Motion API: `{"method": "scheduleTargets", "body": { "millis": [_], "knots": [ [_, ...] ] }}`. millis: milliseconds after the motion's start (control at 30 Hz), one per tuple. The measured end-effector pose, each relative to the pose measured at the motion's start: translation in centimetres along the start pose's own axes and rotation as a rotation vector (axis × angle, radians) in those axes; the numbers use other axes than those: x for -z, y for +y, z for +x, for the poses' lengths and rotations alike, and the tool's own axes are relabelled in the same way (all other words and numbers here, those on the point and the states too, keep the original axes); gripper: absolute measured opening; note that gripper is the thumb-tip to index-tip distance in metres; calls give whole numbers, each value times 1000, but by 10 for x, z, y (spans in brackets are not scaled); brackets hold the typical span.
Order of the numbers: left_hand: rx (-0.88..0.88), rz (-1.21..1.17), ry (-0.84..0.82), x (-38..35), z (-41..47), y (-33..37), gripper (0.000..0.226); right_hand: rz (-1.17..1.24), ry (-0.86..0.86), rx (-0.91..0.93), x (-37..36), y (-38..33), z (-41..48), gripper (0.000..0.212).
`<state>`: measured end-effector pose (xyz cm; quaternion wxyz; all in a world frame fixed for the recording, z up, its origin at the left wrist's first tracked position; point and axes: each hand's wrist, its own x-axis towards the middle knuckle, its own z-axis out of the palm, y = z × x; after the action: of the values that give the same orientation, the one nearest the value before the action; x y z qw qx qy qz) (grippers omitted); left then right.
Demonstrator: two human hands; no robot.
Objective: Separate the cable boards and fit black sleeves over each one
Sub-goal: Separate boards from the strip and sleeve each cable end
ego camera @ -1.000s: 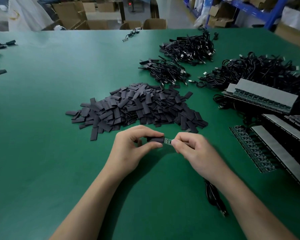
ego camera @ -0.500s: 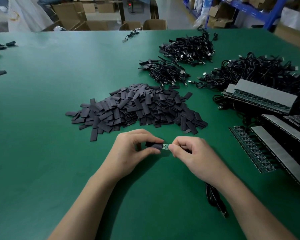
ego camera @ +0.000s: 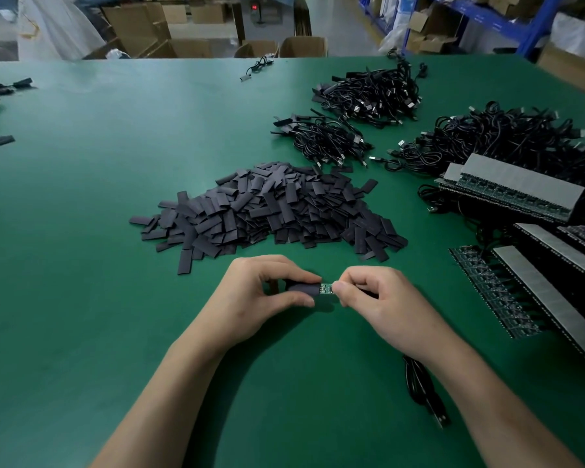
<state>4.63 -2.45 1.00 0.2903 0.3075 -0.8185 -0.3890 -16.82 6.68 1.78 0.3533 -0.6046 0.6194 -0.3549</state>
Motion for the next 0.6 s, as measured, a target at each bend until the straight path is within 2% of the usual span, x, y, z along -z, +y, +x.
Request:
{"method": "scheduleTargets", "body": {
  "millis": [400, 600],
  "knots": [
    [47, -53, 7, -2, 0, 3, 24, 20, 6, 4, 0, 1, 1, 34],
    [1, -30, 51, -4, -1, 3, 23, 40, 23, -4, -3, -1, 1, 37]
  ]
}}
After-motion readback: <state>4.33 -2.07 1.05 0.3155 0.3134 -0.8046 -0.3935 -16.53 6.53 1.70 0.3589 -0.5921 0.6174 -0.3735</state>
